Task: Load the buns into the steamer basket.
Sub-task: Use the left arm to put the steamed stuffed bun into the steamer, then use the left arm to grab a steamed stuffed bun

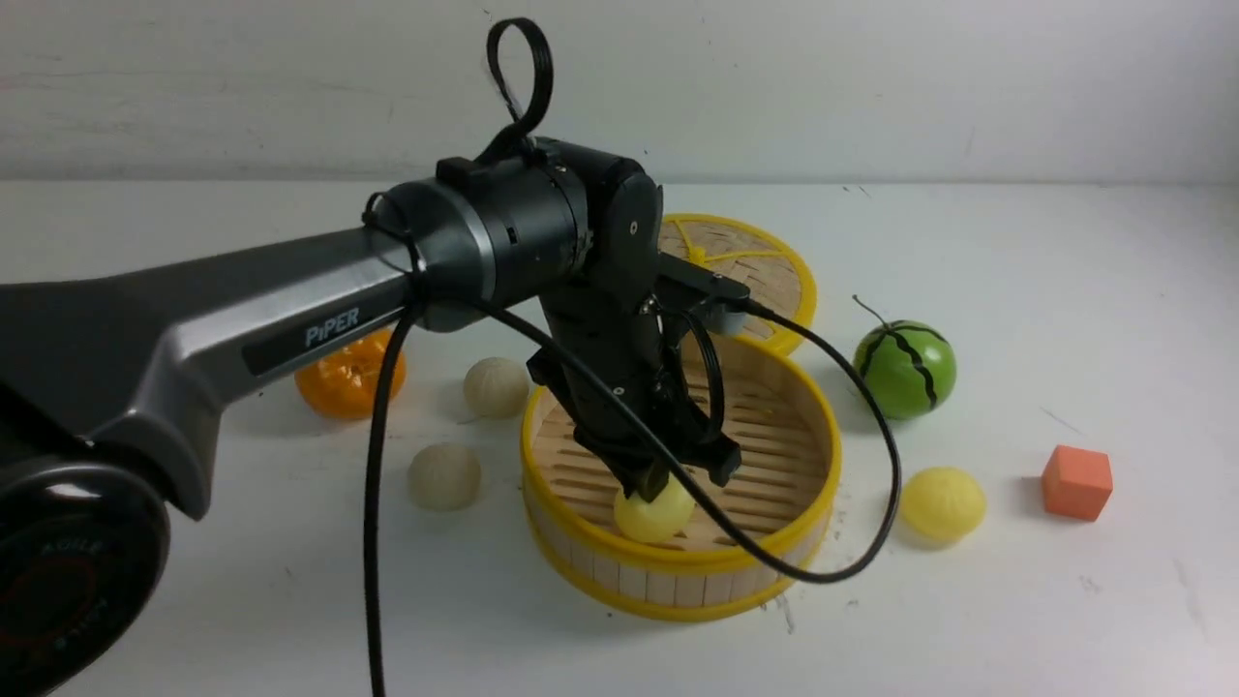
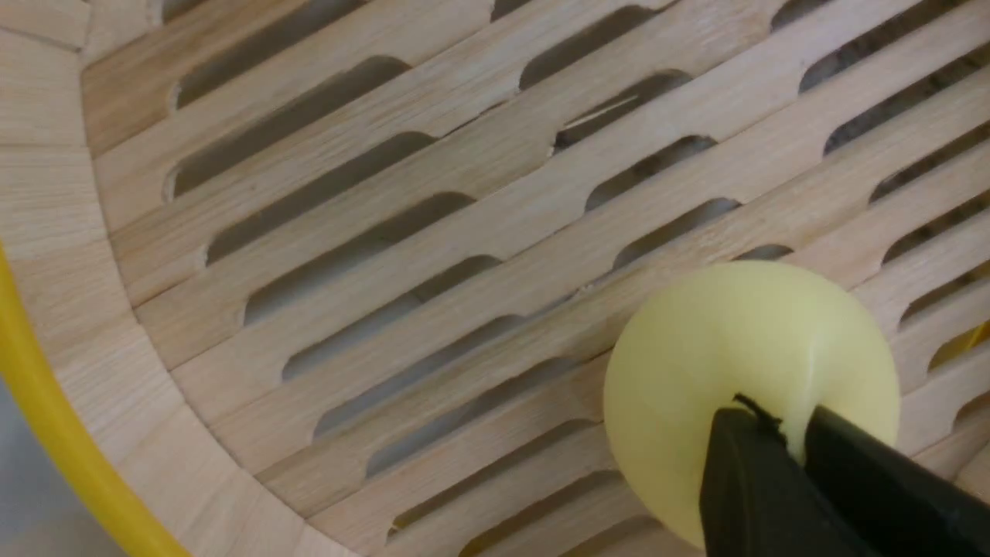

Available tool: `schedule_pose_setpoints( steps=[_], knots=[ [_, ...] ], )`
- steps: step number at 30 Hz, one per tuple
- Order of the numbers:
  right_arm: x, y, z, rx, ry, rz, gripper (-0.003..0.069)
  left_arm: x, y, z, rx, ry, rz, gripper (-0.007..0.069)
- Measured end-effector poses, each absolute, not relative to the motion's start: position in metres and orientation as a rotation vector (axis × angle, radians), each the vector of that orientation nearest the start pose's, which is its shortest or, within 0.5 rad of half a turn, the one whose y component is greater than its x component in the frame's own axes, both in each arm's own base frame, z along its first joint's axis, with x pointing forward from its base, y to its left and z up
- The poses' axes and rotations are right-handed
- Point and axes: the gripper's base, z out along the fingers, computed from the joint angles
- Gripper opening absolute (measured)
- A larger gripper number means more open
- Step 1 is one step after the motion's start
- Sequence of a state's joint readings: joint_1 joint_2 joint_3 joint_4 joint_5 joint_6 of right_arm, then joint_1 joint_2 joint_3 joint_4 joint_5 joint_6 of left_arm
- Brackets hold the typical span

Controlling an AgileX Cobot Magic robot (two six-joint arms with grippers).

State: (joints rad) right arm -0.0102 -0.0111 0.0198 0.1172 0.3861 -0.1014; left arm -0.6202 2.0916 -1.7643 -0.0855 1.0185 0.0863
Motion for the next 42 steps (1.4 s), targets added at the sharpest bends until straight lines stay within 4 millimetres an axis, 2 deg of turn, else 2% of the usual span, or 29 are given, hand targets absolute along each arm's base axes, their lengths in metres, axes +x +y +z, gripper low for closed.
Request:
schedule_pose_setpoints(
  steps=[3, 5, 6, 7, 9, 10, 11, 13, 15, 16, 17, 19, 20, 22, 24, 25, 26, 29, 31, 38, 42],
  knots=[
    [0.052, 0.003, 0.173, -0.014, 1.876, 0.039, 0.0241, 0.363, -0.268, 0.225, 0.929, 2.697, -0.236, 0.021],
    [0.052, 0.003, 0.173, -0.014, 1.876, 0.039, 0.0241, 0.362, -0.268, 0.227, 0.914, 2.697, -0.245, 0.0258],
    [0.052, 0.003, 0.173, -0.014, 1.876, 0.039, 0.0241, 0.36, -0.266, 0.233, 0.886, 2.701, -0.253, 0.0329],
    [0.052, 0.003, 0.173, -0.015, 1.876, 0.038, 0.0241, 0.36, -0.266, 0.235, 0.881, 2.701, -0.254, 0.0345],
    [0.052, 0.003, 0.173, -0.015, 1.876, 0.038, 0.0241, 0.354, -0.261, 0.255, 0.849, 2.69, -0.254, 0.0409],
    [0.052, 0.003, 0.173, -0.015, 1.876, 0.038, 0.0241, 0.353, -0.259, 0.26, 0.843, 2.683, -0.252, 0.0414],
    [0.052, 0.003, 0.173, -0.015, 1.876, 0.038, 0.0241, 0.346, -0.251, 0.281, 0.826, 2.657, -0.212, 0.0413],
    [0.052, 0.003, 0.173, -0.014, 1.876, 0.039, 0.0241, 0.342, -0.236, 0.302, 0.815, 2.632, -0.1, 0.0379],
    [0.052, 0.003, 0.173, -0.014, 1.876, 0.039, 0.0241, 0.342, -0.214, 0.32, 0.758, 2.615, 0.005, 0.0299],
    [0.052, 0.003, 0.173, -0.014, 1.876, 0.039, 0.0241, 0.343, -0.207, 0.323, 0.731, 2.617, 0.032, 0.0272],
    [0.052, 0.003, 0.173, -0.014, 1.876, 0.039, 0.0241, 0.347, -0.194, 0.324, 0.677, 2.637, 0.061, 0.0213],
    [0.052, 0.003, 0.173, -0.014, 1.876, 0.039, 0.0241, 0.352, -0.184, 0.322, 0.626, 2.661, 0.072, 0.0165],
    [0.052, 0.003, 0.173, -0.014, 1.876, 0.039, 0.0241, 0.359, -0.169, 0.314, 0.55, 2.71, 0.068, 0.0092],
    [0.052, 0.003, 0.173, -0.014, 1.876, 0.039, 0.0241, 0.367, -0.156, 0.299, 0.488, 2.772, 0.058, 0.003],
    [0.052, 0.003, 0.173, -0.014, 1.876, 0.039, 0.0241, 0.376, -0.146, 0.276, 0.447, 2.833, 0.034, -0.0004],
    [0.052, 0.003, 0.173, -0.014, 1.876, 0.039, 0.0241, 0.377, -0.145, 0.274, 0.445, 2.837, 0.036, -0.0005],
    [0.052, 0.003, 0.173, -0.014, 1.876, 0.039, 0.0241, 0.384, -0.141, 0.261, 0.427, 2.856, 0.028, -0.0006],
    [0.052, 0.003, 0.173, -0.014, 1.876, 0.039, 0.0241, 0.394, -0.139, 0.244, 0.41, 2.867, 0.025, 0.0015],
    [0.052, 0.003, 0.173, -0.014, 1.876, 0.039, 0.0241, 0.4, -0.14, 0.232, 0.409, 2.872, 0.023, 0.0071],
    [0.052, 0.003, 0.173, -0.014, 1.876, 0.038, 0.0241, 0.406, -0.144, 0.219, 0.399, 2.866, -0.021, 0.0232],
    [0.052, 0.003, 0.173, -0.014, 1.876, 0.039, 0.0241, 0.41, -0.145, 0.211, 0.404, 2.853, -0.015, 0.0267]
  ],
)
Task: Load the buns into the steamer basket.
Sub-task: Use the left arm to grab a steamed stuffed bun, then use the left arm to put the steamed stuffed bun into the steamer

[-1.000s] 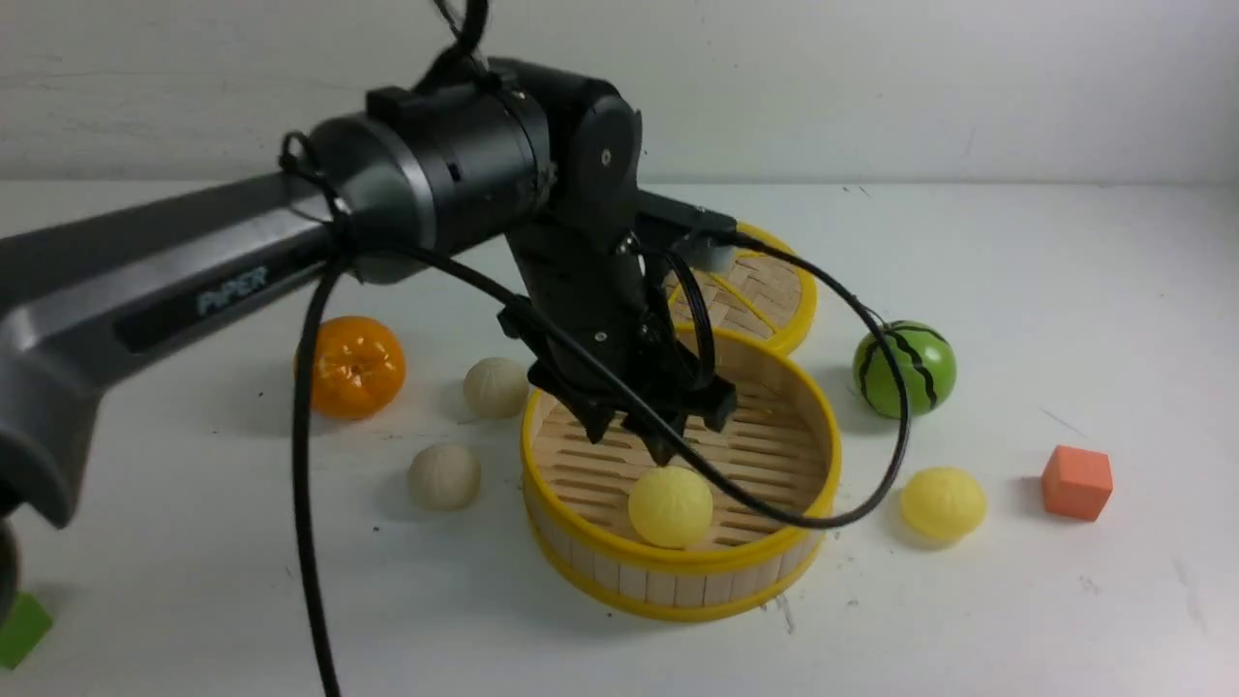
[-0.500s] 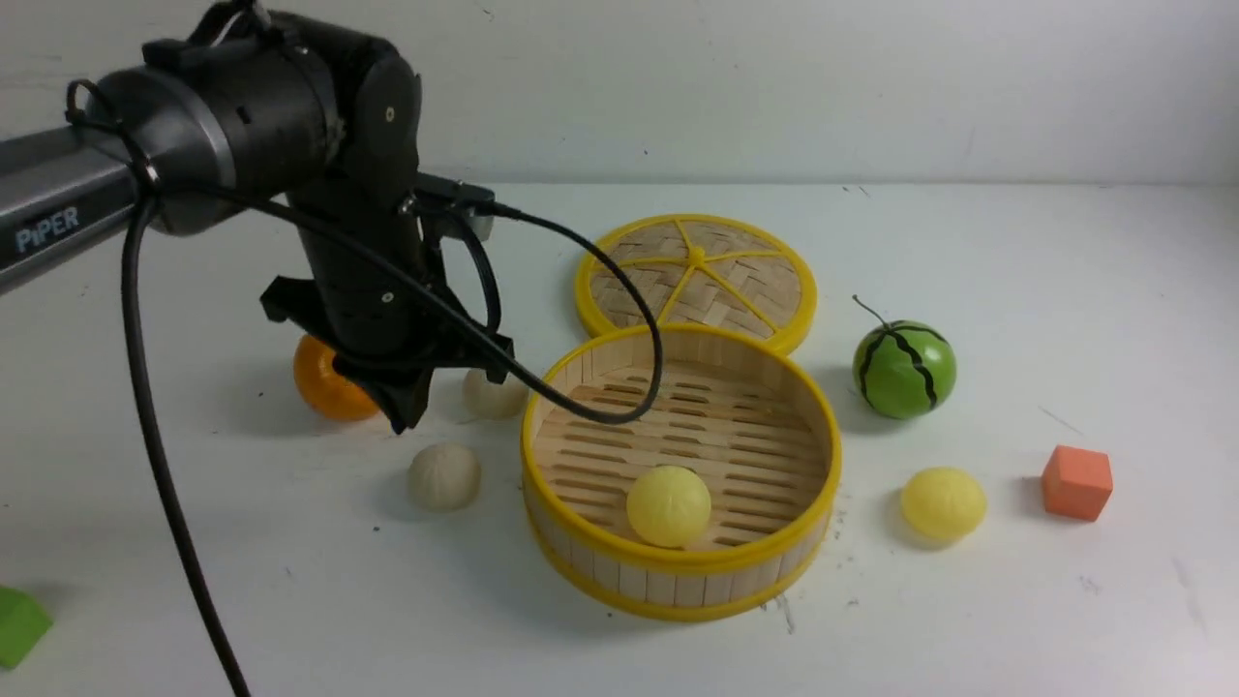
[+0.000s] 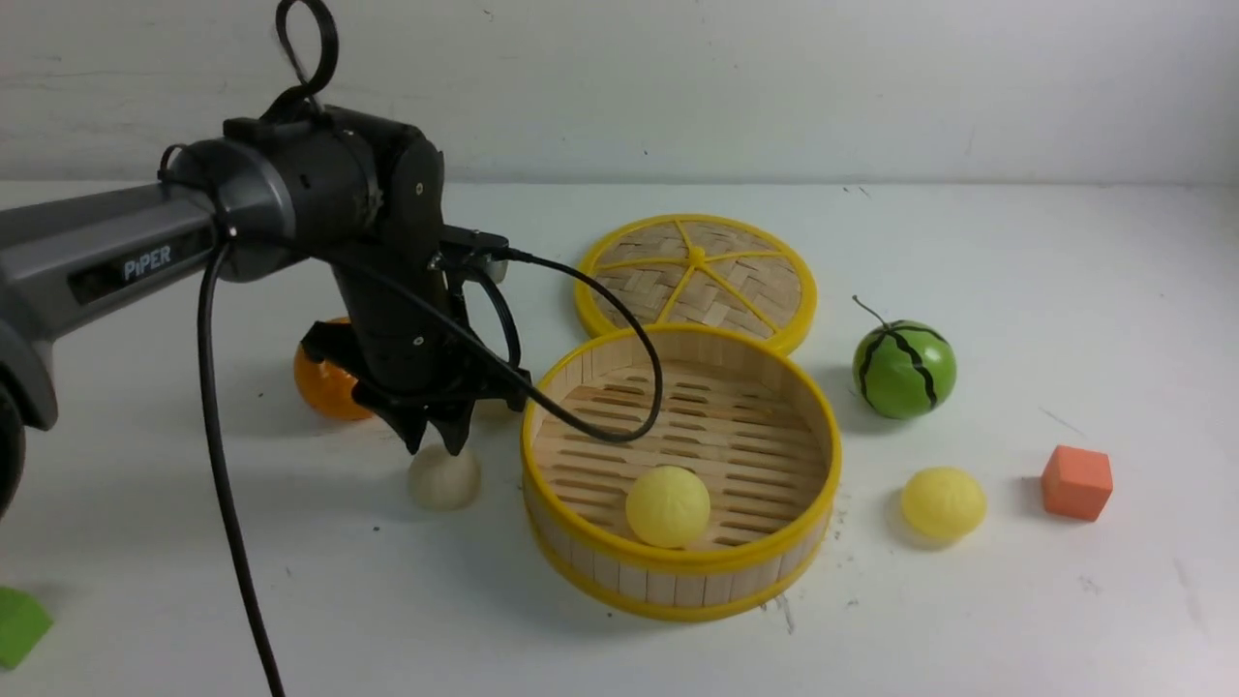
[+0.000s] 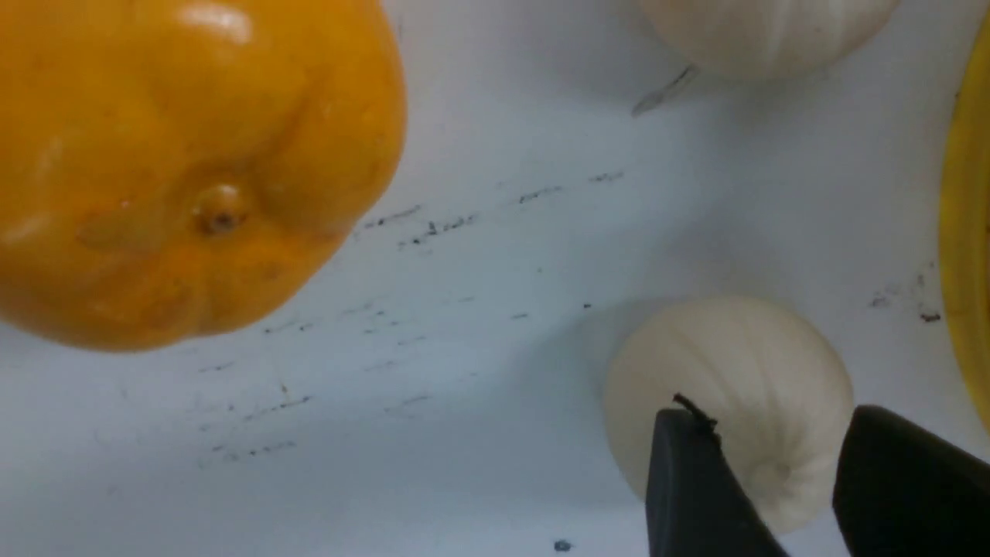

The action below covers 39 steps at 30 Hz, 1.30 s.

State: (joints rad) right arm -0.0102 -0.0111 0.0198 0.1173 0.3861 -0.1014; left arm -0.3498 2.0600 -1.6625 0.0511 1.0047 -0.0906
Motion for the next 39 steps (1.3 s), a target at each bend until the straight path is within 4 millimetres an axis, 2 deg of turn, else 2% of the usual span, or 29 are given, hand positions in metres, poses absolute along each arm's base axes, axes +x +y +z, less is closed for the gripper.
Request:
schedule_pose_setpoints(
  steps=[12, 14, 15, 16, 18, 19, 20, 25, 27, 28, 30, 33, 34, 35, 36, 37, 38, 39],
  knots=[
    [0.052, 0.003, 0.173, -0.015, 1.876, 0.039, 0.0241, 0.414, -0.147, 0.191, 0.411, 2.889, -0.005, 0.0255],
    [0.052, 0.003, 0.173, -0.015, 1.876, 0.039, 0.0241, 0.414, -0.147, 0.19, 0.41, 2.894, -0.003, 0.0206],
    [0.052, 0.003, 0.173, -0.014, 1.876, 0.04, 0.0241, 0.413, -0.146, 0.19, 0.406, 2.906, 0.0, 0.0159],
    [0.052, 0.003, 0.173, -0.014, 1.876, 0.04, 0.0241, 0.413, -0.147, 0.19, 0.404, 2.905, 0.0, 0.0151],
    [0.052, 0.003, 0.173, -0.014, 1.876, 0.04, 0.0241, 0.412, -0.146, 0.191, 0.402, 2.927, 0.007, 0.0072],
    [0.052, 0.003, 0.173, -0.014, 1.876, 0.04, 0.0241, 0.411, -0.146, 0.193, 0.403, 2.937, 0.011, 0.0015],
    [0.052, 0.003, 0.173, -0.014, 1.876, 0.04, 0.0241, 0.411, -0.146, 0.196, 0.402, 2.945, 0.014, -0.0005],
    [0.052, 0.003, 0.173, -0.014, 1.876, 0.04, 0.0241, 0.411, -0.146, 0.218, 0.395, 2.956, 0.011, -0.0012],
    [0.052, 0.003, 0.173, -0.014, 1.876, 0.04, 0.0241, 0.408, -0.151, 0.25, 0.398, 2.896, -0.012, -0.0012],
    [0.052, 0.003, 0.173, -0.014, 1.876, 0.04, 0.0241, 0.406, -0.157, 0.268, 0.409, 2.844, -0.031, -0.0012],
    [0.052, 0.003, 0.173, -0.014, 1.876, 0.04, 0.0241, 0.402, -0.171, 0.294, 0.447, 2.766, -0.071, -0.0012],
    [0.052, 0.003, 0.173, -0.014, 1.876, 0.04, 0.0241, 0.395, -0.202, 0.314, 0.56, 2.665, -0.156, -0.0012],
    [0.052, 0.003, 0.173, -0.014, 1.876, 0.04, 0.0241, 0.394, -0.206, 0.315, 0.578, 2.654, -0.159, -0.0012],
    [0.052, 0.003, 0.173, -0.014, 1.876, 0.04, 0.0241, 0.395, -0.223, 0.311, 0.634, 2.621, -0.187, -0.0012],
    [0.052, 0.003, 0.173, -0.014, 1.876, 0.04, 0.0241, 0.398, -0.231, 0.305, 0.655, 2.618, -0.193, -0.0012],
    [0.052, 0.003, 0.173, -0.014, 1.876, 0.04, 0.0241, 0.401, -0.238, 0.296, 0.667, 2.622, -0.199, -0.0012],
    [0.052, 0.003, 0.173, -0.014, 1.876, 0.04, 0.0241, 0.401, -0.239, 0.296, 0.668, 2.621, -0.201, -0.0012],
    [0.052, 0.003, 0.173, -0.014, 1.876, 0.039, 0.0241, 0.409, -0.245, 0.277, 0.68, 2.647, -0.192, -0.0012]
  ],
)
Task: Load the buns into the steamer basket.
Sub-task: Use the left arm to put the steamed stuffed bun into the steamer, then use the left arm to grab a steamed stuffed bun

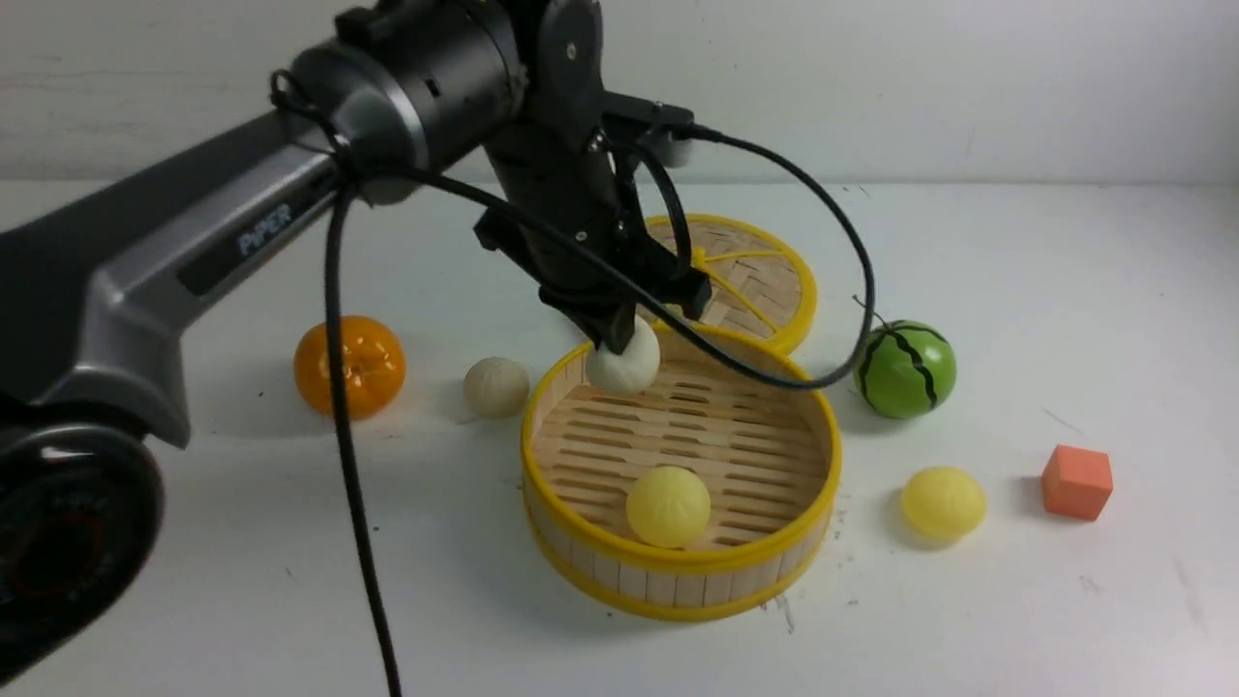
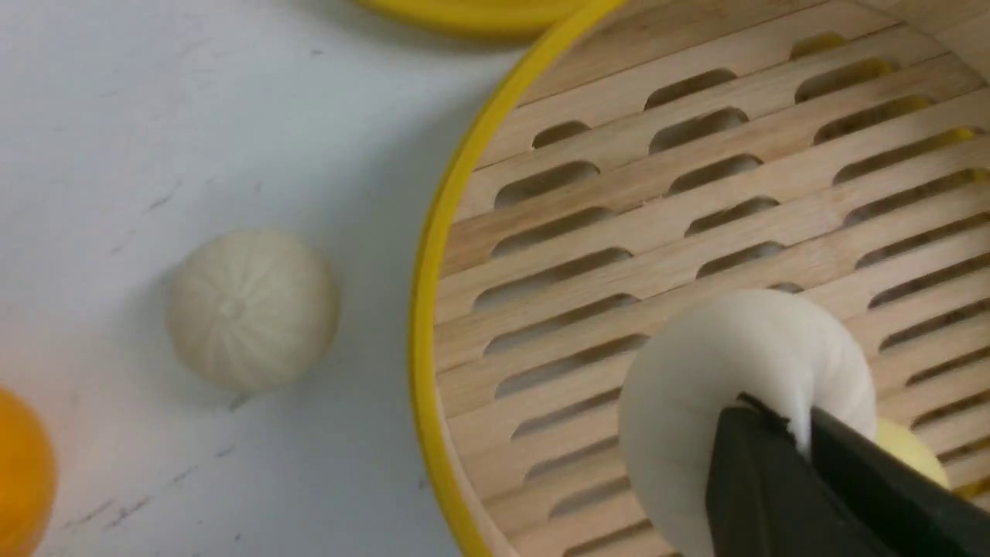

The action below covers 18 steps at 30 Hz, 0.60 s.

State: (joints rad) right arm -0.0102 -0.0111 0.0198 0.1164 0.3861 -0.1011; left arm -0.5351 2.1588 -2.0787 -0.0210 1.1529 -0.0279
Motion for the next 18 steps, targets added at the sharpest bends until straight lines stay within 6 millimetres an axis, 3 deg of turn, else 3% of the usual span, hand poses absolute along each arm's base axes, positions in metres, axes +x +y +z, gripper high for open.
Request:
schedule_pose_setpoints(
  steps=[5, 10, 14, 15, 18],
  knots=[
    [0.052, 0.003, 0.173, -0.014, 1.876, 0.039, 0.0241, 0.427, -0.248, 0.236, 0.69, 2.693, -0.133, -0.0009],
    [0.052, 0.003, 0.173, -0.014, 1.876, 0.039, 0.0241, 0.435, -0.249, 0.223, 0.691, 2.683, -0.11, 0.0044],
    [0.052, 0.003, 0.173, -0.014, 1.876, 0.039, 0.0241, 0.435, -0.249, 0.225, 0.689, 2.678, -0.112, 0.0204],
    [0.052, 0.003, 0.173, -0.014, 1.876, 0.039, 0.0241, 0.434, -0.249, 0.225, 0.69, 2.679, -0.111, 0.0214],
    [0.052, 0.003, 0.173, -0.014, 1.876, 0.039, 0.0241, 0.43, -0.246, 0.24, 0.623, 2.689, -0.127, 0.0361]
  ],
)
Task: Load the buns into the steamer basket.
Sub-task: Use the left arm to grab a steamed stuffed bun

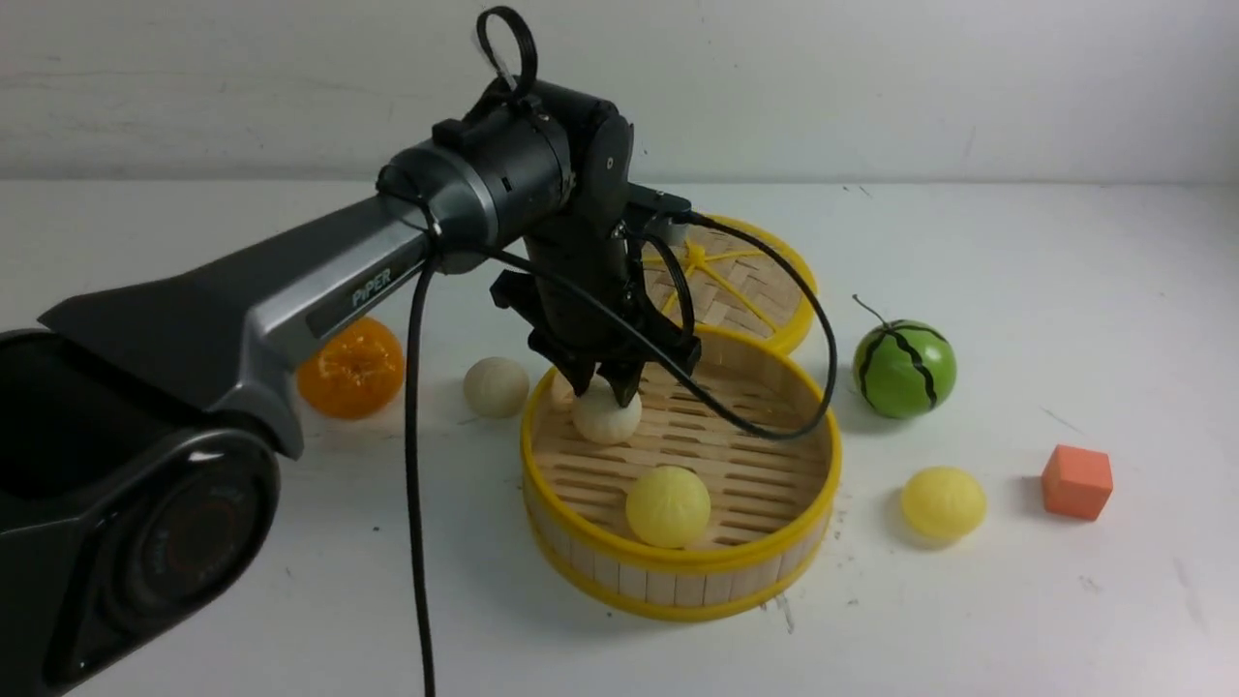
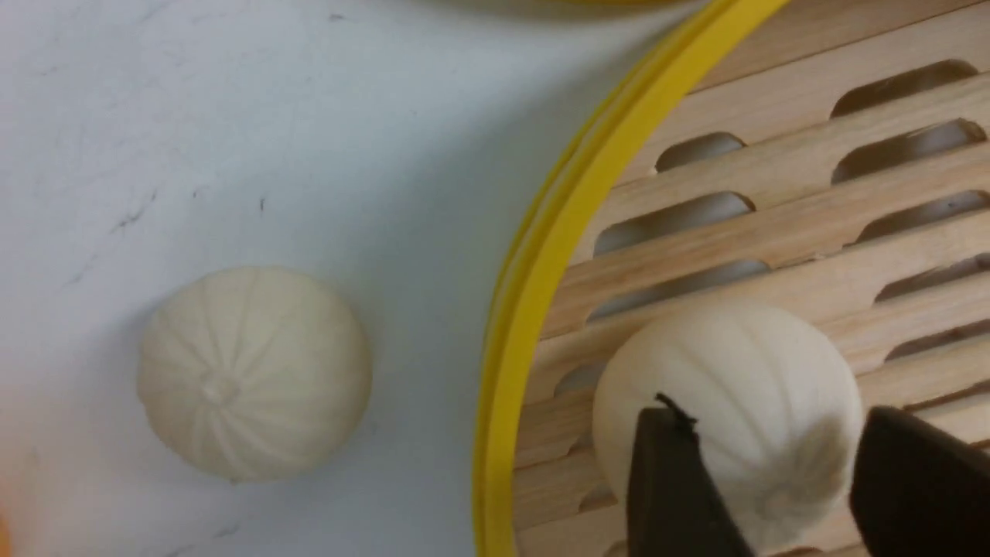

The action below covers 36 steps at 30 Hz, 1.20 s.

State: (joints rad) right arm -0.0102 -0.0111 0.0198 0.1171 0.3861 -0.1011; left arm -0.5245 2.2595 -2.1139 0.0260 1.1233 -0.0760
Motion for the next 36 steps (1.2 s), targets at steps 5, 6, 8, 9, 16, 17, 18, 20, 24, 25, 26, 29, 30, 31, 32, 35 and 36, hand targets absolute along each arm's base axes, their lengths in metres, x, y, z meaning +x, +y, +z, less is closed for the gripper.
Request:
schedule_pose_setpoints(
  steps=[5, 6, 8, 9, 16, 17, 18, 20, 24, 25, 26, 29, 30, 31, 32, 35, 36],
  knots=[
    [0.052, 0.003, 0.173, -0.014, 1.876, 0.039, 0.0241, 0.413, -0.228, 0.307, 0.498, 2.582, -0.083, 0.0437],
    [0.052, 0.003, 0.173, -0.014, 1.876, 0.039, 0.0241, 0.41, -0.221, 0.321, 0.475, 2.557, -0.06, 0.0421],
    [0.052, 0.003, 0.173, -0.014, 1.876, 0.039, 0.0241, 0.408, -0.21, 0.332, 0.452, 2.549, -0.035, 0.0379],
    [0.052, 0.003, 0.173, -0.014, 1.876, 0.039, 0.0241, 0.41, -0.204, 0.333, 0.439, 2.566, -0.032, 0.0345],
    [0.052, 0.003, 0.173, -0.014, 1.876, 0.039, 0.0241, 0.449, -0.175, 0.273, 0.422, 2.709, -0.122, 0.0167],
    [0.052, 0.003, 0.173, -0.014, 1.876, 0.039, 0.0241, 0.454, -0.173, 0.262, 0.413, 2.721, -0.139, 0.0165],
    [0.052, 0.003, 0.173, -0.014, 1.876, 0.039, 0.0241, 0.459, -0.171, 0.254, 0.412, 2.723, -0.144, 0.0167],
    [0.052, 0.003, 0.173, -0.014, 1.876, 0.039, 0.0241, 0.465, -0.17, 0.243, 0.435, 2.714, -0.139, 0.0184],
    [0.052, 0.003, 0.173, -0.014, 1.876, 0.039, 0.0241, 0.471, -0.172, 0.231, 0.457, 2.698, -0.145, 0.0221],
    [0.052, 0.003, 0.173, -0.015, 1.876, 0.039, 0.0241, 0.472, -0.173, 0.228, 0.455, 2.701, -0.149, 0.023],
    [0.052, 0.003, 0.173, -0.015, 1.876, 0.039, 0.0241, 0.473, -0.173, 0.225, 0.455, 2.701, -0.149, 0.0233],
    [0.052, 0.003, 0.173, -0.015, 1.876, 0.039, 0.0241, 0.476, -0.173, 0.22, 0.459, 2.694, -0.133, 0.0238],
    [0.052, 0.003, 0.173, -0.015, 1.876, 0.039, 0.0241, 0.477, -0.173, 0.219, 0.461, 2.684, -0.121, 0.0238],
    [0.052, 0.003, 0.173, -0.015, 1.876, 0.039, 0.0241, 0.478, -0.172, 0.219, 0.466, 2.673, -0.102, 0.0238],
    [0.052, 0.003, 0.173, -0.015, 1.876, 0.039, 0.0241, 0.479, -0.172, 0.219, 0.465, 2.669, -0.103, 0.0238],
    [0.052, 0.003, 0.173, -0.015, 1.876, 0.039, 0.0241, 0.481, -0.171, 0.22, 0.471, 2.639, -0.078, 0.0238],
    [0.052, 0.003, 0.173, -0.015, 1.876, 0.039, 0.0241, 0.482, -0.171, 0.22, 0.472, 2.634, -0.075, 0.0238]
  ],
)
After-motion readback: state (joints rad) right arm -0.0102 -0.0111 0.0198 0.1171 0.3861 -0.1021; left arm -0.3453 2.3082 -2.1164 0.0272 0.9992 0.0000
